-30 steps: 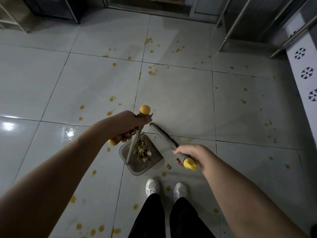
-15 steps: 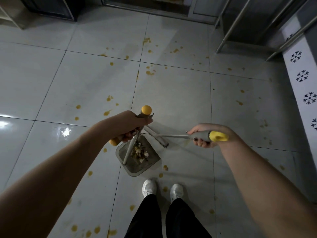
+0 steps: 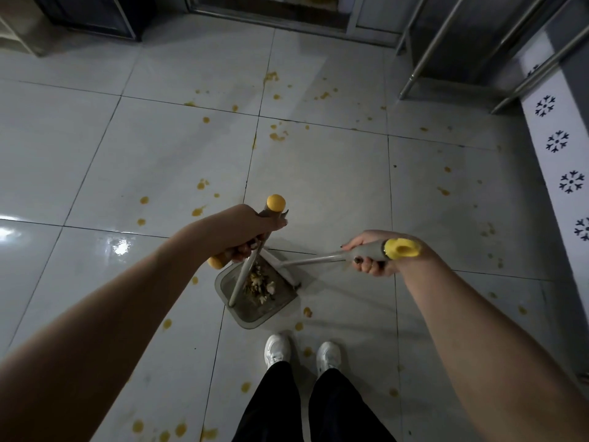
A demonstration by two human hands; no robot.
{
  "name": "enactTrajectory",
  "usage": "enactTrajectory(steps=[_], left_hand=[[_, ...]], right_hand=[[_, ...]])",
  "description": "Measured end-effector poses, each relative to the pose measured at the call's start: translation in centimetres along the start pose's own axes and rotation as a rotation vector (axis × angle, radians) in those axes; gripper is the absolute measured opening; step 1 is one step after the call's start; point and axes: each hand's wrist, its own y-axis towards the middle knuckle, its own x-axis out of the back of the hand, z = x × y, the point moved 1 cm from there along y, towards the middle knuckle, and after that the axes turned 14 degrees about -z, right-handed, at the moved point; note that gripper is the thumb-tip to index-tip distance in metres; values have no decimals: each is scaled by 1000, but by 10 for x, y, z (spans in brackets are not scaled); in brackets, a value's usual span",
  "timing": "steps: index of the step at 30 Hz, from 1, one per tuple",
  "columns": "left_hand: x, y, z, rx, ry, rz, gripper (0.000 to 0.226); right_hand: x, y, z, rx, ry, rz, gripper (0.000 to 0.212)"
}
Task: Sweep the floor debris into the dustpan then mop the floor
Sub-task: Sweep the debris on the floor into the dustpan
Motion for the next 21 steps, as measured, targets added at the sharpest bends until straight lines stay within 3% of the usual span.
enactTrajectory(steps=[10,13,21], left_hand=[[2,-3,12,45,3,-21,51],[1,-4,11,45,9,-20,53],[-2,-7,14,35,24,-8,54]], right_hand=[[-54,24,-19,43,-134,-11,27],[-38,15,-14,-27,-74,63,30],[6,0,-2,8,-45,-23,29]])
